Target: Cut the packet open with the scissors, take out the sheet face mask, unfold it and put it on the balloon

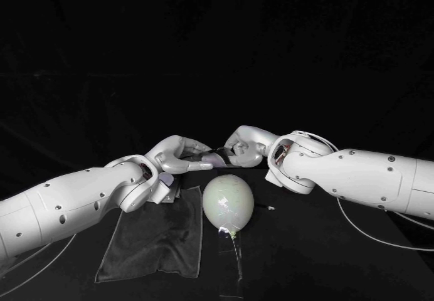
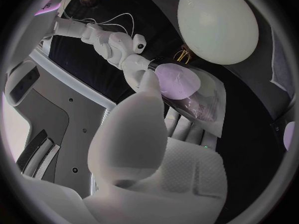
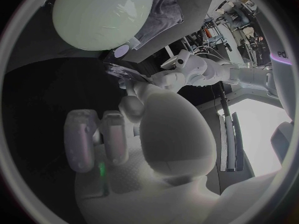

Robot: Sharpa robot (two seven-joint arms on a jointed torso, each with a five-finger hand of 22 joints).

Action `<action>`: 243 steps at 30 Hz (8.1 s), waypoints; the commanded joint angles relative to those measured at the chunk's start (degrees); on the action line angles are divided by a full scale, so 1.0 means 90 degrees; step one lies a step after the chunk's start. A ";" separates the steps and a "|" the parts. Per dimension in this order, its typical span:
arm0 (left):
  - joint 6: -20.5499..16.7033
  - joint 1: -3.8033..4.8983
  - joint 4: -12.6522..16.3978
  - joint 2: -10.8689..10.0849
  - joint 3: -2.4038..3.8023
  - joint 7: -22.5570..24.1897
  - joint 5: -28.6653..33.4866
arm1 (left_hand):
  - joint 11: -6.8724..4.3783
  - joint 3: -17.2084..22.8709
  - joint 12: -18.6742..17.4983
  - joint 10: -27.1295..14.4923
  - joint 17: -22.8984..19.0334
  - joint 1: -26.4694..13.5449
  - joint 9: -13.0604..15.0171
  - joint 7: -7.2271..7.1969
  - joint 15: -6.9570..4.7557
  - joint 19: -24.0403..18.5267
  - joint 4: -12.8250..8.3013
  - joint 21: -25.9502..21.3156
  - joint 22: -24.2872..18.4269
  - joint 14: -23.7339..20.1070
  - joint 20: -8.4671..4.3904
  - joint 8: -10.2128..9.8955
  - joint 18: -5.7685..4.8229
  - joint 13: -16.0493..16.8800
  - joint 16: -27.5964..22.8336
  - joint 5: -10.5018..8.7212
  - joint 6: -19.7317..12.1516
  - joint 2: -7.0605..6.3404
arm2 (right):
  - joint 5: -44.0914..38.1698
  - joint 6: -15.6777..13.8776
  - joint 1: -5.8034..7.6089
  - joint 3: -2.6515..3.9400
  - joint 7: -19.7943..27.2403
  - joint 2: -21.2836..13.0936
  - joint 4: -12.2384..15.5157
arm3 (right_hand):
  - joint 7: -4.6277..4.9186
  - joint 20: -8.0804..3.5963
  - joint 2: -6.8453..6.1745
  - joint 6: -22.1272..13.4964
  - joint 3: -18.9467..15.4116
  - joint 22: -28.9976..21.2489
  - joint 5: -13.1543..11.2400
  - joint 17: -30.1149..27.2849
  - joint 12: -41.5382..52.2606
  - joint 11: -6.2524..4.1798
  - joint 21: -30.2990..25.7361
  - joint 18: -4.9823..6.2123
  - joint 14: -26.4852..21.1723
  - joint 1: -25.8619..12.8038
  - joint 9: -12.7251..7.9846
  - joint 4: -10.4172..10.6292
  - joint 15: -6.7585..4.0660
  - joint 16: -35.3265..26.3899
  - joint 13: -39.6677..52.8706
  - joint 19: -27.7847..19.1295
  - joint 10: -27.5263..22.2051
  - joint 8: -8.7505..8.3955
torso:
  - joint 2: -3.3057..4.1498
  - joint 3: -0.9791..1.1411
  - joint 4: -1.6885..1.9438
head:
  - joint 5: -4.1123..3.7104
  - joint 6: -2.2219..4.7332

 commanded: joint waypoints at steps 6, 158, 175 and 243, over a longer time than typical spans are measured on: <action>-0.0620 0.0018 -0.0254 -0.0043 0.0054 0.0334 0.0395 | 0.0089 -0.0377 -0.0041 -0.0777 -0.0211 -0.0132 -0.0188 0.0005 0.0087 -0.0131 0.0020 -0.0022 0.0001 -0.0678 0.0007 -0.0254 -0.0038 -0.0033 -0.0054 0.0039 -0.0710 -0.0589 | 0.0114 -0.0050 0.0000 0.0003 -0.0554 0.0012 -0.0326 | -0.0031 -0.0064 0.0058 0.0002 0.0020 0.1472 0.0016 0.1672 -0.0021 -0.0096 0.0042 -0.0105 0.0665 0.0043 0.0251 -0.0003 -0.0057 0.0022 0.0006 0.0469 0.0168 0.0100 | -0.0003 -0.0006 0.0003 | -0.0088 0.0026; -0.1471 0.0127 -0.1239 0.1923 0.0083 -0.2565 0.0171 | -0.1496 0.5488 0.2682 0.2712 0.5651 -0.1570 0.1709 -0.0296 -0.1735 0.3927 -0.1061 0.6409 0.4295 0.5740 -0.1320 0.2534 0.0745 0.1343 0.7836 0.0012 0.1047 0.0611 | -0.1237 -0.1326 -0.0405 0.0012 -0.1997 0.0974 -0.1250 | 0.0157 -0.0008 -0.0318 -0.0654 0.0101 0.0954 0.0010 0.0989 -0.1716 0.0049 -0.0711 0.0104 0.0460 -0.0370 0.0268 0.0083 0.0061 -0.0382 -0.1107 -0.0085 -0.0415 0.0135 | 0.0003 -0.0004 -0.0001 | -0.0292 0.0001; -0.1423 0.0127 -0.1251 0.1883 0.0081 -0.2554 0.0228 | -0.1543 0.6167 0.2279 0.3110 0.5894 -0.2012 0.1565 -0.0333 -0.1782 0.4004 -0.1725 0.6625 0.4525 0.5872 -0.1392 0.2361 0.0723 0.1092 0.8015 0.0014 0.1342 0.0380 | -0.0869 -0.2178 -0.0381 0.0009 -0.0893 0.0306 -0.0485 | 0.0604 0.0367 -0.0684 -0.1448 -0.0331 0.0142 0.0023 -0.0108 -0.2827 0.0453 -0.2000 0.0383 -0.0049 -0.0228 -0.0039 0.0322 0.0439 -0.1178 -0.1938 -0.0962 -0.1473 -0.0410 | 0.0001 -0.0006 -0.0003 | -0.0247 -0.0016; -0.1264 0.0127 -0.1054 0.1814 0.0081 -0.2413 0.0350 | -0.1492 0.6507 0.2143 0.3092 0.5907 -0.2455 0.1565 -0.0304 -0.1722 0.3453 -0.2162 0.6527 0.4378 0.5631 -0.1347 0.2318 0.0752 0.0994 0.8053 0.0009 0.1355 0.0503 | -0.2988 -0.0966 -0.0460 0.0001 -0.1958 0.0367 -0.0294 | 0.0443 0.0250 -0.0299 -0.0914 0.0870 0.1507 0.0043 0.1672 0.2284 0.0307 0.0001 -0.0099 0.0665 -0.0313 -0.0361 -0.0767 0.0304 0.0022 0.1878 0.0457 0.0638 -0.0438 | -0.0001 -0.0009 0.0007 | -0.0255 -0.0088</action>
